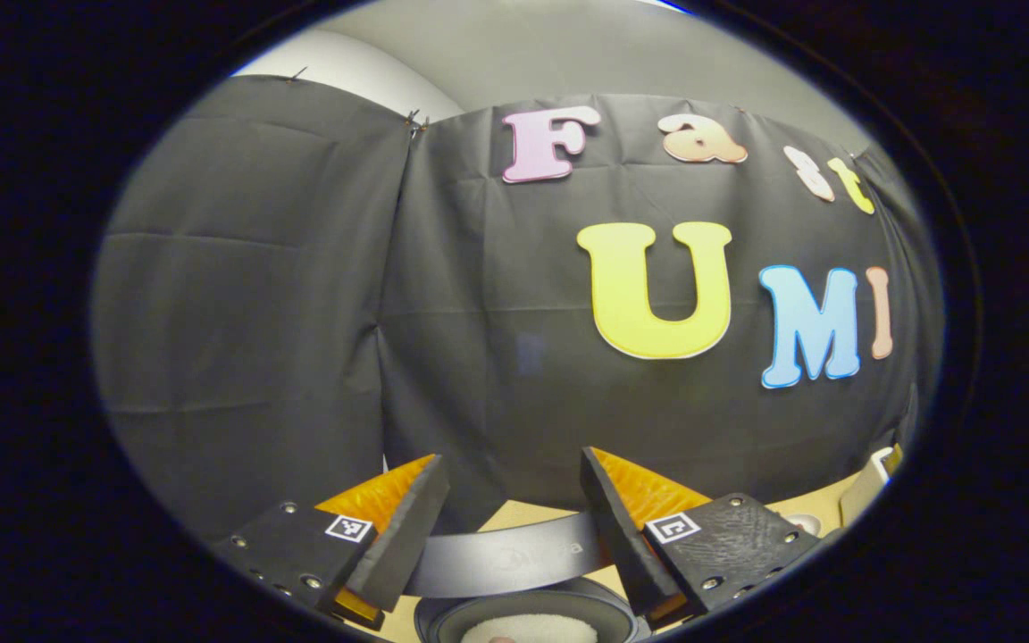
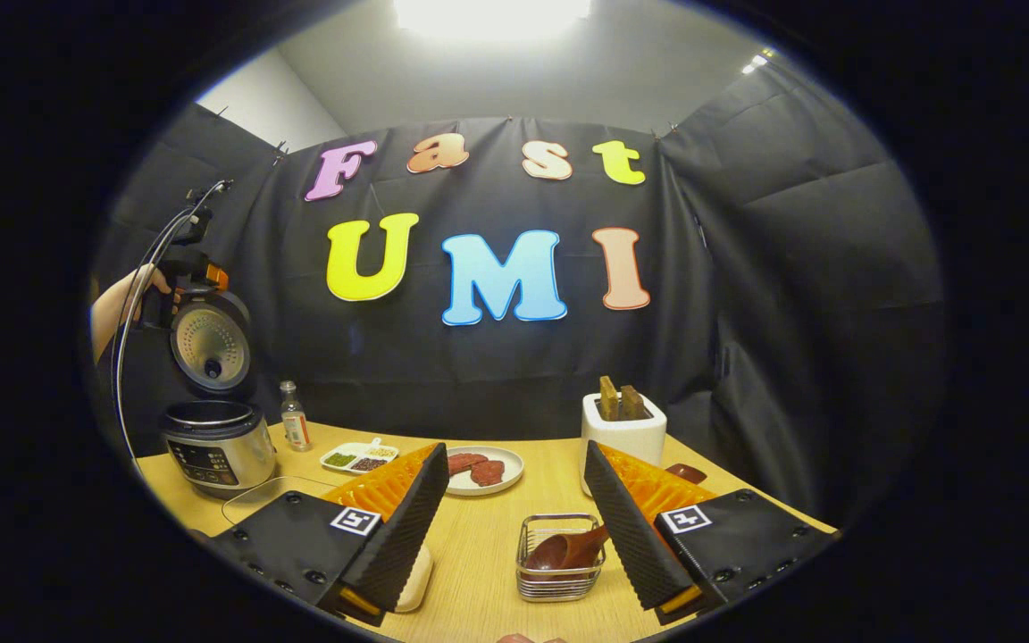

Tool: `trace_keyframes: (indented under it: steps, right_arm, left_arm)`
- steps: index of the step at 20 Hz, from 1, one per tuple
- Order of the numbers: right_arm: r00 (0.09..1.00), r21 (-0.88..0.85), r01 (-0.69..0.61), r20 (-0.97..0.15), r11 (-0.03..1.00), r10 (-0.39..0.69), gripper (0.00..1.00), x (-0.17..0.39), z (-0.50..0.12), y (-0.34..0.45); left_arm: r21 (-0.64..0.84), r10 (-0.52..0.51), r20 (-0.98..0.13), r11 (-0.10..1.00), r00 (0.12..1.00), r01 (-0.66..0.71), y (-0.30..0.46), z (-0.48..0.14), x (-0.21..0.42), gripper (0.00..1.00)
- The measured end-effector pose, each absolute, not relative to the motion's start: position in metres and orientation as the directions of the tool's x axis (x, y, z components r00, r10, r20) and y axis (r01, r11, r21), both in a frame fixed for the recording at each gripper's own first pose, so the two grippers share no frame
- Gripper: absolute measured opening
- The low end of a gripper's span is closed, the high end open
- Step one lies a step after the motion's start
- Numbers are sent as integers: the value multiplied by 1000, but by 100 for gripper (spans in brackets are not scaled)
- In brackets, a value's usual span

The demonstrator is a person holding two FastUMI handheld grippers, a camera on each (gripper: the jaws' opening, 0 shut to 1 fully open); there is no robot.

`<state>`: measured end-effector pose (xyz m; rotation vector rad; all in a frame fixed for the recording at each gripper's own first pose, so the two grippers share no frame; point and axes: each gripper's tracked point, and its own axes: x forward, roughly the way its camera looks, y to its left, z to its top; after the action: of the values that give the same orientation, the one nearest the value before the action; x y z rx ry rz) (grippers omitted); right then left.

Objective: Close the left gripper, press the button to open the rice cooker; take a wooden spoon from the chopstick holder with the right hand, scoop a spoonful of rice and pour it into the rice cooker, then put the wooden spoon back into the chopstick holder.

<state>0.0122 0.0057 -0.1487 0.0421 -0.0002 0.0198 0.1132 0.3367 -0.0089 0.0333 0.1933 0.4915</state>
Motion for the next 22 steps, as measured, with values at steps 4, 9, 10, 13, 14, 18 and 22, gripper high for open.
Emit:
trace_keyframes:
  steps: [4, 9, 10, 13, 14, 18, 22]
  right_arm:
    - [996, 17, -84, -30, 996, 84, 98, 15, -161, 21]
    - [986, 11, -153, -57, 988, 154, 98, 9, -170, 40]
    - [984, 6, -164, -65, 987, 164, 98, 8, -172, 43]
    - [979, 5, -188, -85, 982, 188, 93, 3, -178, 50]
    - [976, 12, -202, -86, 979, 202, 98, 0, -179, 53]
    - [972, 15, -213, -92, 977, 214, 98, -13, -190, 54]
    - [967, 24, -214, -134, 977, 215, 98, -21, -209, 52]
  left_arm:
    - [81, 460, -201, 887, 865, -454, 308, -26, 82, 92]
    - [66, 434, -246, 899, 867, -432, 274, -56, 50, 92]
    - [65, 428, -259, 902, 866, -427, 268, -64, 43, 92]
    - [43, 406, -313, 909, 859, -414, 249, -94, 25, 92]
    - [32, 392, -339, 913, 855, -406, 243, -108, 19, 98]
    - [12, 359, -412, 921, 838, -389, 227, -153, 4, 95]
    - [58, 373, -429, 920, 823, -387, 220, -175, -5, 92]
